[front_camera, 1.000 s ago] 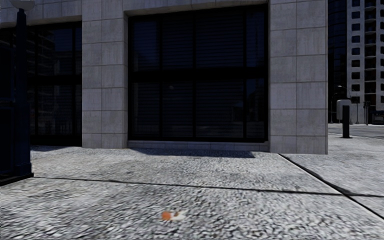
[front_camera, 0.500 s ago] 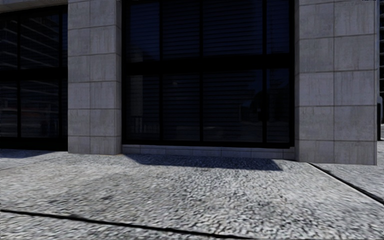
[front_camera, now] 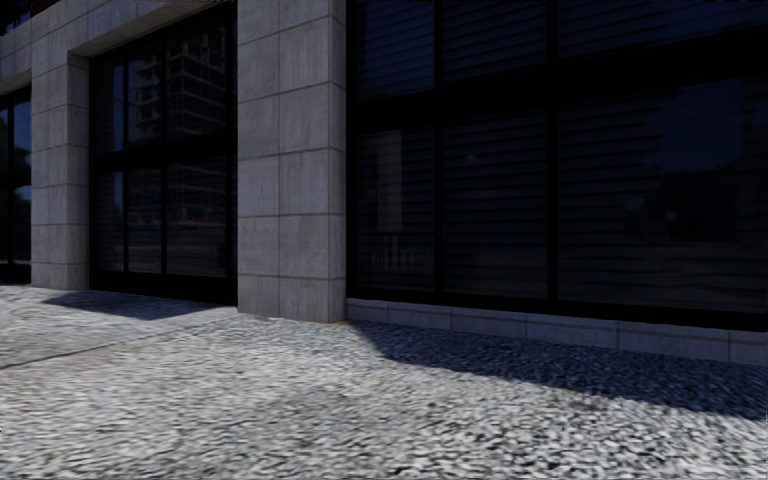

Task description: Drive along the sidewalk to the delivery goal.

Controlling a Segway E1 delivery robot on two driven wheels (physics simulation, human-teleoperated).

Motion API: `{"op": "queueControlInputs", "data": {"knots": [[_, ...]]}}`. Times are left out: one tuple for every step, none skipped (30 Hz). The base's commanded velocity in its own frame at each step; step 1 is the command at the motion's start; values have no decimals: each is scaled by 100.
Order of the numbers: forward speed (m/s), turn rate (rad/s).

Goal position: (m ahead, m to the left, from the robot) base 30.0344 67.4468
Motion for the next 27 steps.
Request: {"op": "queueControlInputs", "data": {"knots": [[200, 72], [200, 72], [200, 72], [200, 72], [200, 72], [200, 72], [200, 72], [200, 72], [200, 72], [200, 72], [200, 72], [200, 72], [200, 72], [200, 72], [200, 72], [200, 72], [200, 72], [200, 72], [200, 72], [199, 72], [199, 72], [199, 72], [199, 72], [199, 72], [199, 74], [199, 75], [199, 75]]}}
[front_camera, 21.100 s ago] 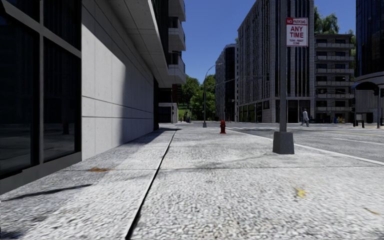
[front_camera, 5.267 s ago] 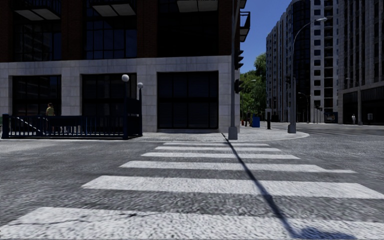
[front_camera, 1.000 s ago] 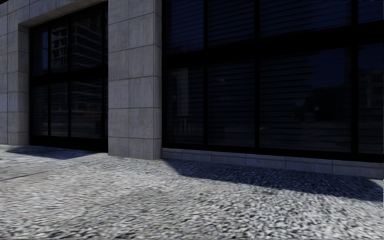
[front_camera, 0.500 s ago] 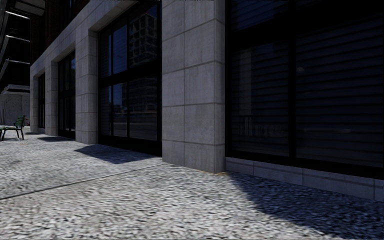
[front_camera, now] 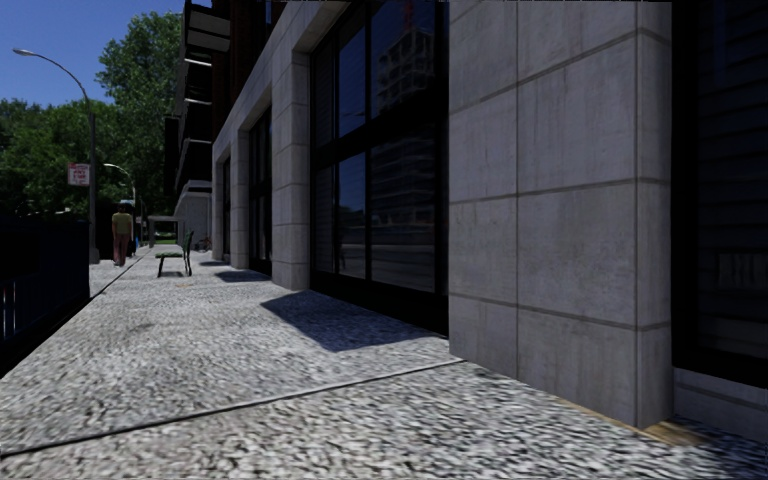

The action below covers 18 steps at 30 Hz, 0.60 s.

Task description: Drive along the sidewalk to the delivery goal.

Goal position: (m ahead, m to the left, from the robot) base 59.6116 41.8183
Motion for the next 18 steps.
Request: {"op": "queueControlInputs", "data": {"knots": [[199, 77], [199, 78], [199, 79], [199, 79], [200, 79], [200, 79], [200, 79], [200, 79], [200, 79], [200, 79], [200, 79], [200, 79], [200, 79], [200, 77], [200, 64], [200, 64], [200, 54], [200, 45]]}}
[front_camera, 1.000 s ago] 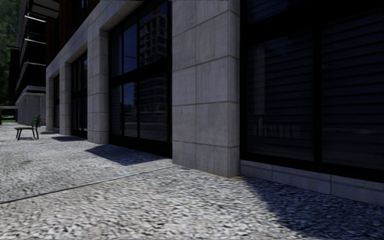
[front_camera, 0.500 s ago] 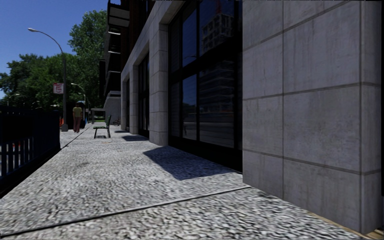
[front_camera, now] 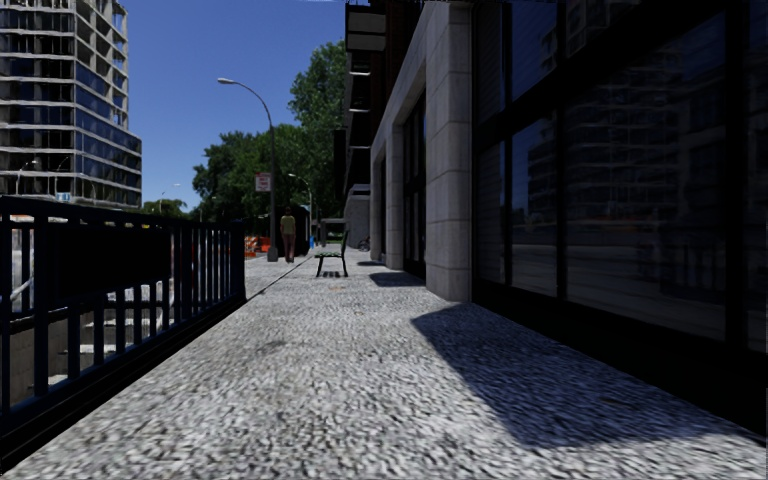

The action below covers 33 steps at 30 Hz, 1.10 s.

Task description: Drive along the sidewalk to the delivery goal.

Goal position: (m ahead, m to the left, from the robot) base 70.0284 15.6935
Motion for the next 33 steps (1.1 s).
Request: {"op": "queueControlInputs", "data": {"knots": [[200, 25], [200, 25], [200, 0], [200, 0], [200, 0], [200, 0], [200, 0], [200, 0], [200, 0], [200, 0], [200, 0], [200, 0], [200, 0], [200, 0], [200, 0], [200, 0], [200, 0], [200, 0], [200, 0], [200, 0], [200, 8], [200, 21], [200, 26], [200, 26], [200, 29], [200, 32], [200, 33], [200, 33], [200, 35], [200, 39], [200, 43], [200, 43], [200, 46]]}}
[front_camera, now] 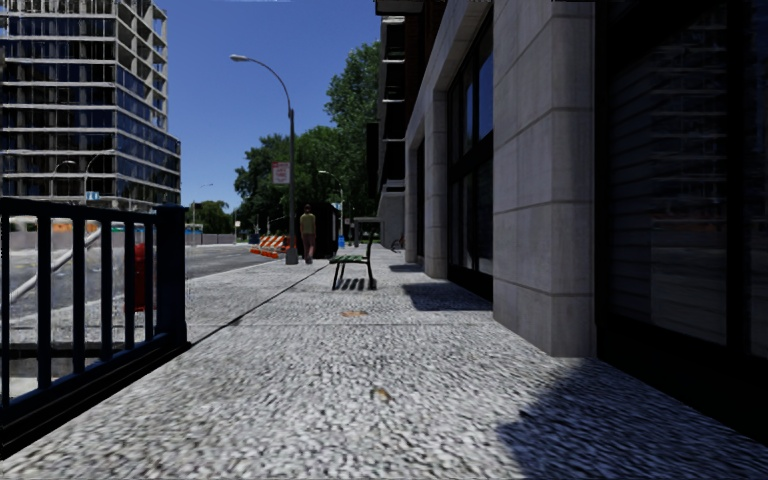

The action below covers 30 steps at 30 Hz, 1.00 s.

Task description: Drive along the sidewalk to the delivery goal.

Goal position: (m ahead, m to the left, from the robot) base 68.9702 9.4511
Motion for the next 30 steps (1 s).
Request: {"op": "queueControlInputs", "data": {"knots": [[200, 49], [200, 50], [200, 50], [200, 51], [200, 51], [200, 51], [200, 51], [200, 52], [200, 52], [200, 52], [200, 52], [200, 52], [200, 52], [200, 52], [200, 52], [200, 52], [200, 52], [200, 51], [200, 2], [200, 2], [200, 0], [200, 0], [200, 0], [200, 0], [200, 0], [200, 0], [200, 0], [200, 0], [200, 0], [200, 0]]}}
